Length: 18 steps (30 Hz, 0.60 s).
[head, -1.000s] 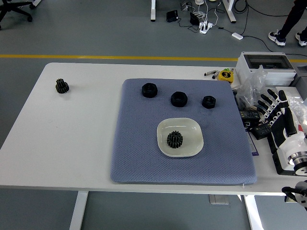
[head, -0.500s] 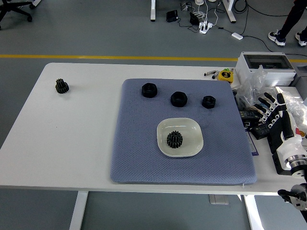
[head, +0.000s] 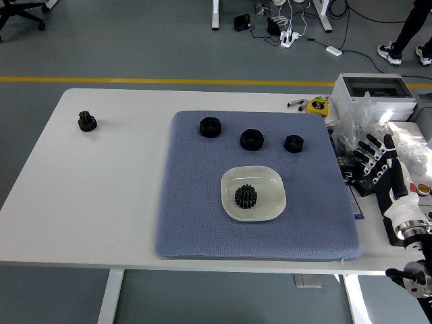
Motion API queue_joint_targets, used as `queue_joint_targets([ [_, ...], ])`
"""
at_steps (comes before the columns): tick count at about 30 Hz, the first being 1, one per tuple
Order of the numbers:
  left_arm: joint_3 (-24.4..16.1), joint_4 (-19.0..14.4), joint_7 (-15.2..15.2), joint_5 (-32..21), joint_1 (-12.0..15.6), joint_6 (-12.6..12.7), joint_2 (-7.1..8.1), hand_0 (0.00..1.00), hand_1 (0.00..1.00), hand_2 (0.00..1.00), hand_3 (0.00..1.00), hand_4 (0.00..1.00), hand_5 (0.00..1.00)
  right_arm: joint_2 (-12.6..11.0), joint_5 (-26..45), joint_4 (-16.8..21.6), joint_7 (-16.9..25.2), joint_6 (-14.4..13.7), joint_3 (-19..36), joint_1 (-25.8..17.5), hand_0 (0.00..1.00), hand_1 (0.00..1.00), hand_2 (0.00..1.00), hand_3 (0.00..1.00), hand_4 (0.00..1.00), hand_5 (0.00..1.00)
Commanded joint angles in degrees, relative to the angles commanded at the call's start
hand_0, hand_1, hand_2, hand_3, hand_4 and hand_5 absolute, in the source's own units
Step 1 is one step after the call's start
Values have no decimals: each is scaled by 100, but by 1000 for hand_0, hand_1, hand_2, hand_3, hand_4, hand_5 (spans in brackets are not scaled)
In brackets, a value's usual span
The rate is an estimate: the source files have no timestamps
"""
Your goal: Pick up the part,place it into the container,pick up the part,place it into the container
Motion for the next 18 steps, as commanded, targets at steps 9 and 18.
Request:
queue_joint_targets([
  [9, -31, 1, 13, 46, 32, -8, -3, 653, 654, 622, 557, 597, 498, 23, 3, -12, -28, -28, -12, -24, 758, 756, 806, 852, 998, 998],
  [18, -37, 2, 13, 50, 40, -12, -1, 653, 654, 620, 557, 596, 498, 32, 62, -2, 7, -46, 35, -22, 753, 752, 802, 850, 998, 998],
])
